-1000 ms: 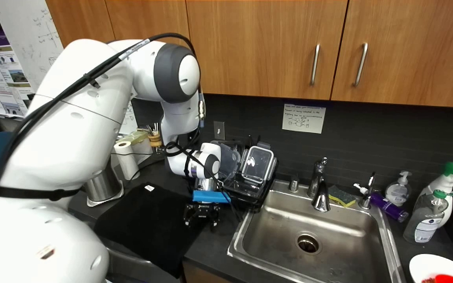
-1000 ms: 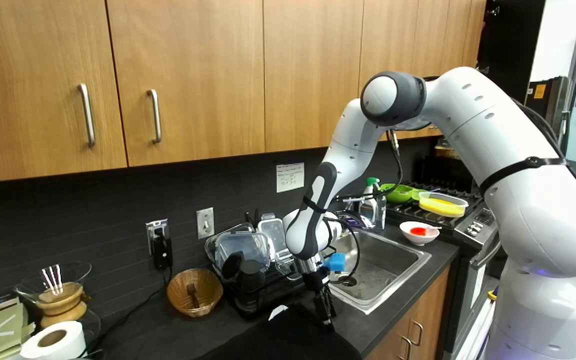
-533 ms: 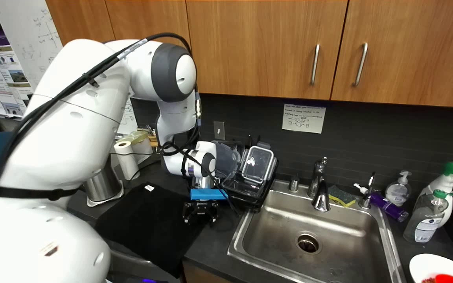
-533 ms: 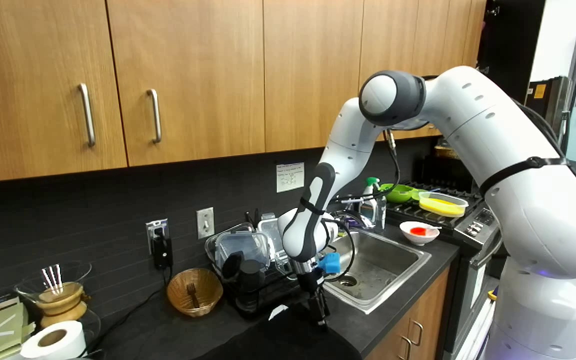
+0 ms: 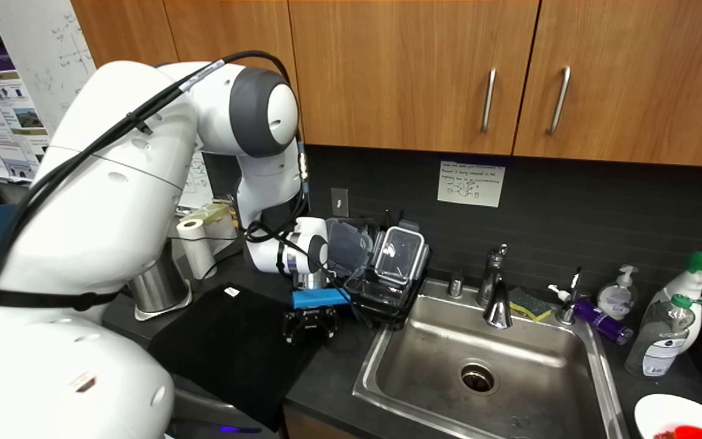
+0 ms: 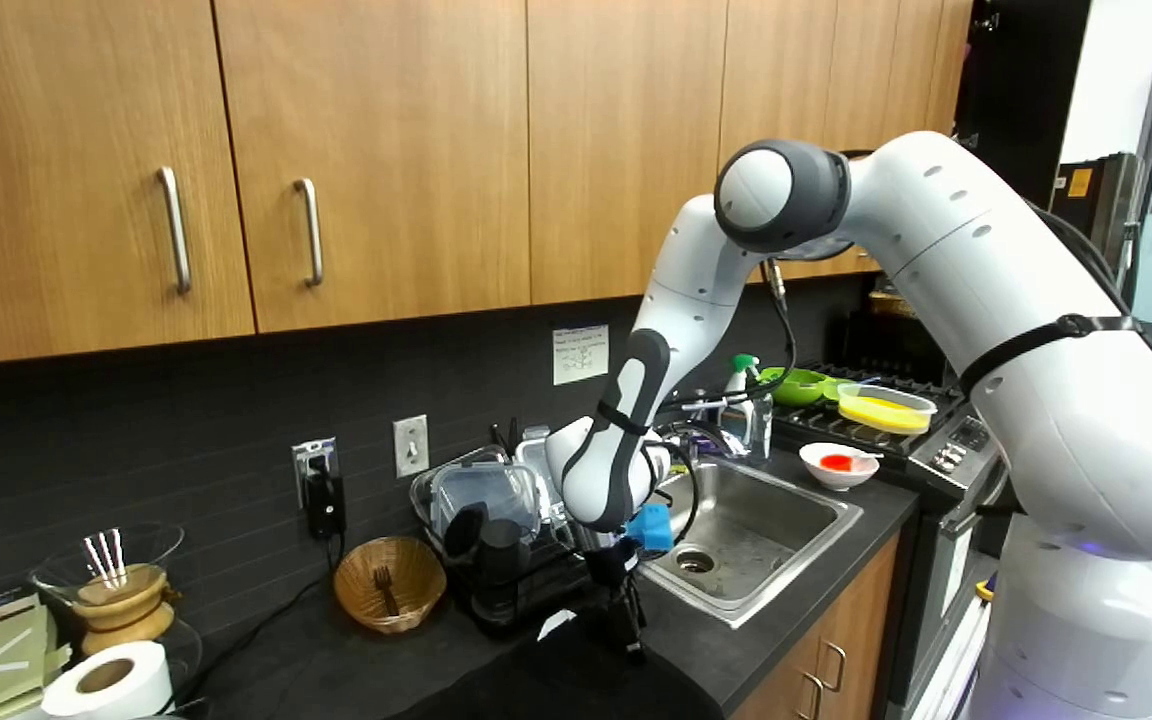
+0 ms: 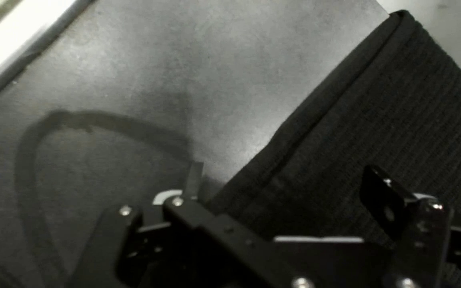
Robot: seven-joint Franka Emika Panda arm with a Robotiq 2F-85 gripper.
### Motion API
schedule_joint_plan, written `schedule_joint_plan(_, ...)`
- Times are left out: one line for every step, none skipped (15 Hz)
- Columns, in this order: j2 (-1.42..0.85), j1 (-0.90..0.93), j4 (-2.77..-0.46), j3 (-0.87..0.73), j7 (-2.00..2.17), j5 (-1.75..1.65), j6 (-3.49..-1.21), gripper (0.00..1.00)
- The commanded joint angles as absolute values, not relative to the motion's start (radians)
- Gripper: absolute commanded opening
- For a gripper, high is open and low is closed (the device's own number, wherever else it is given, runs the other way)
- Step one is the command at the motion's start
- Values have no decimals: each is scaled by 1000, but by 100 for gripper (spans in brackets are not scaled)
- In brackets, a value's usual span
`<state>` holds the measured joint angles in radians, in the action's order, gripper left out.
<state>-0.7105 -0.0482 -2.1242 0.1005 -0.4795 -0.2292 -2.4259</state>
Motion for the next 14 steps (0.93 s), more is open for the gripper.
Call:
schedule_joint_plan(-696,-39,-2148,82,-472,-263,-2451,100)
schedule_joint_plan(-696,-39,-2150,79,-471,-264,-2454,100)
schedule_joint_plan(-697,-41,-2151,79,-474,-264,-2456,100)
schedule_joint_plan(-698,-41,-2153,78,-475,-266,-2459,100)
schedule_joint_plan(-699,-39,-2153,74,-472,-269,-2462,100)
schedule_joint_plan(-701,-34,-2153,70,-468,-274,-2466,100)
schedule_joint_plan(-702,-29,-2152,65,-464,-285,-2471,100)
schedule_joint_plan(-703,-24,-2152,60,-461,-298,-2478,100)
schedule_joint_plan(-704,-21,-2152,59,-459,-307,-2479,75)
schedule_joint_plan(-704,-16,-2151,55,-457,-320,-2477,73)
schedule_joint_plan(-705,-12,-2150,52,-454,-331,-2478,68)
schedule_joint_plan(-704,-9,-2148,50,-451,-340,-2477,92)
schedule_joint_plan(-704,-7,-2147,49,-448,-348,-2476,92)
schedule_joint_plan(-706,-5,-2146,49,-446,-351,-2476,95)
